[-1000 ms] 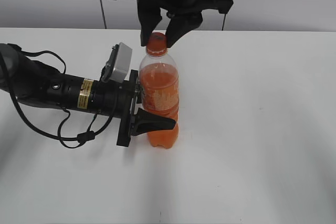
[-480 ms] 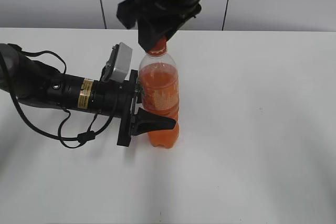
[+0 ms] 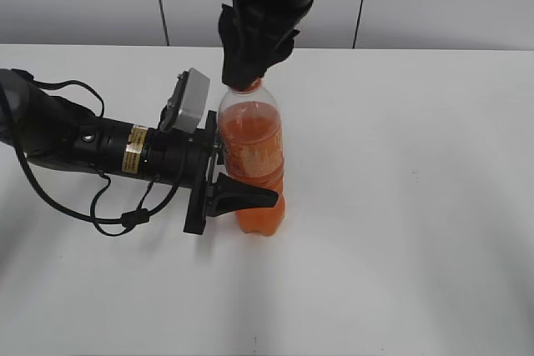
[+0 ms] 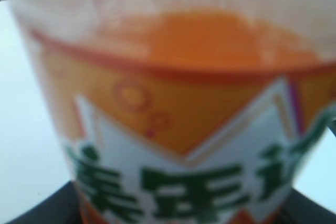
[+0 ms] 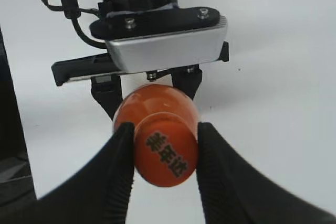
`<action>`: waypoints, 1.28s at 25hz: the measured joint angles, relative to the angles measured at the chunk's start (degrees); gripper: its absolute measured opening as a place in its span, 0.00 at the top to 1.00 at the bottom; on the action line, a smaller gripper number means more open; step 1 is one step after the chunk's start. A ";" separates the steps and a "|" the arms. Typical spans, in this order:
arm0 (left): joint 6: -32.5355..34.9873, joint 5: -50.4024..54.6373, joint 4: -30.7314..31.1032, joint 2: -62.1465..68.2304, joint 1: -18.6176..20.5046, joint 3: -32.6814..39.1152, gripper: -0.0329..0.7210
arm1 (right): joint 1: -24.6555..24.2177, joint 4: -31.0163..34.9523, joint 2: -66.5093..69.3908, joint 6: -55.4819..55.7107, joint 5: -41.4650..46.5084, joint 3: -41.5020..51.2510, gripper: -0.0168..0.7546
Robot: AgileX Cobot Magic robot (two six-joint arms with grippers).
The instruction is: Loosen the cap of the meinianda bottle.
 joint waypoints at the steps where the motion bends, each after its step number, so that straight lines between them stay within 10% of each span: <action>1: 0.00 -0.04 0.00 0.00 0.00 0.00 0.42 | 0.00 -0.05 0.00 -1.96 0.05 0.00 0.63; 32: -0.75 1.59 2.95 -1.36 0.00 0.00 0.42 | -0.06 -1.19 -0.54 -32.87 1.50 0.12 0.63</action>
